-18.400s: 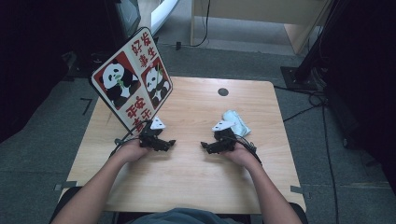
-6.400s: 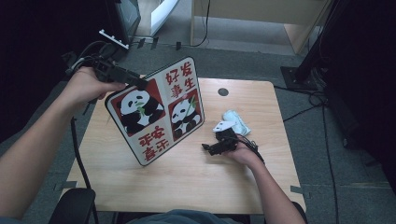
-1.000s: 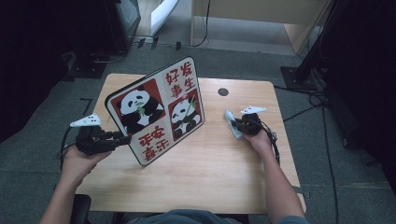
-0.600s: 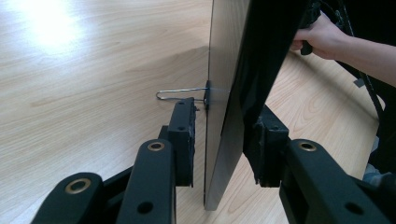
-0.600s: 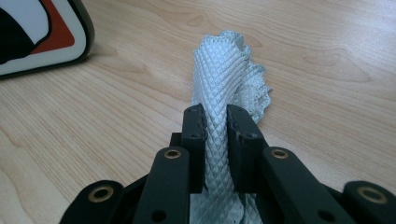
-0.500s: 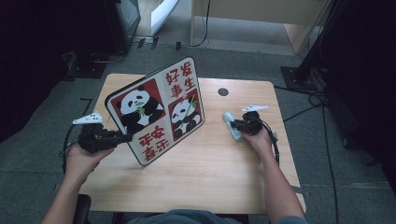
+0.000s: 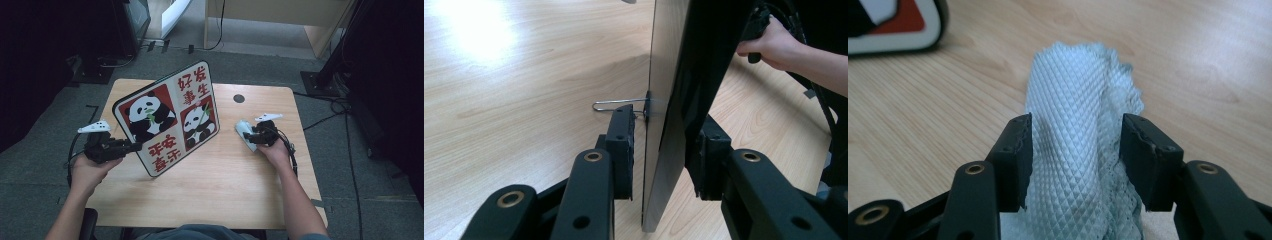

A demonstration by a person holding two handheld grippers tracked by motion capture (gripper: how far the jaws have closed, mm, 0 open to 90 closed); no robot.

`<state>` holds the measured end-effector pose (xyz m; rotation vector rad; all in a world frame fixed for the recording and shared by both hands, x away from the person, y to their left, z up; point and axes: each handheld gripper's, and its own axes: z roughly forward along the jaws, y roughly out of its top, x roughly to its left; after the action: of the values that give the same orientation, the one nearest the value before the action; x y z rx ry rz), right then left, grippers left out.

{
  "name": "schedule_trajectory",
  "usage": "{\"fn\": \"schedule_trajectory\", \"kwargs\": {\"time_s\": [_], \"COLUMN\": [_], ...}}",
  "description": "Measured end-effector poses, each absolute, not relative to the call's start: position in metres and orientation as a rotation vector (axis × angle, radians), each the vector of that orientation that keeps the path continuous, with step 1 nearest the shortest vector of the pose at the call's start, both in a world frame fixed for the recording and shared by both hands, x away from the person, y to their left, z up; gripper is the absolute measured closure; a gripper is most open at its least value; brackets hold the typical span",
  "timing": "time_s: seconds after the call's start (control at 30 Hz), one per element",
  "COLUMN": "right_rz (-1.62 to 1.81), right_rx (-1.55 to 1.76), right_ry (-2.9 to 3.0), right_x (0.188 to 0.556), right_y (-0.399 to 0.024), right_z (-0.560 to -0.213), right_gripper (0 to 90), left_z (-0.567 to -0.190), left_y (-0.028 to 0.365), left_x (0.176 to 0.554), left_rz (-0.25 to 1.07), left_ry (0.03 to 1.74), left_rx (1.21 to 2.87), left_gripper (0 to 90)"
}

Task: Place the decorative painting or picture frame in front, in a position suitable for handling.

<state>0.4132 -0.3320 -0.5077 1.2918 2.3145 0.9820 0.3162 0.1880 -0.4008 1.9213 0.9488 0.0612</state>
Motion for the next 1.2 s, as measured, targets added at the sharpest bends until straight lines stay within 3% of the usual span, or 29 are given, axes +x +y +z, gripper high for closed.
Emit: {"fn": "schedule_trajectory", "kwargs": {"time_s": [0.2, 0.37, 0.47, 0.83, 1.2], "right_rz": [0.969, 0.995, 1.02, 1.079, 1.285], "right_rx": [1.274, 1.244, 1.254, 1.341, 1.248], "right_ry": [2.31, 2.34, 2.35, 2.408, 2.324], "right_x": [0.411, 0.408, 0.407, 0.416, 0.405], "right_y": [-0.33, -0.327, -0.327, -0.329, -0.329], "right_z": [-0.51, -0.51, -0.51, -0.496, -0.464], "right_gripper": [52.7, 72.6, 78.1, 81.6, 81.4], "left_z": [-0.401, -0.402, -0.403, -0.403, -0.403], "left_y": [0.188, 0.186, 0.184, 0.182, 0.182], "left_x": [0.318, 0.319, 0.32, 0.322, 0.322], "left_rz": [0.061, 0.053, 0.055, 0.061, 0.053], "left_ry": [0.949, 0.948, 0.946, 0.922, 0.917], "left_rx": [1.911, 1.909, 1.913, 1.91, 1.91], "left_gripper": [67.4, 67.9, 68.8, 77.3, 78.3]}}
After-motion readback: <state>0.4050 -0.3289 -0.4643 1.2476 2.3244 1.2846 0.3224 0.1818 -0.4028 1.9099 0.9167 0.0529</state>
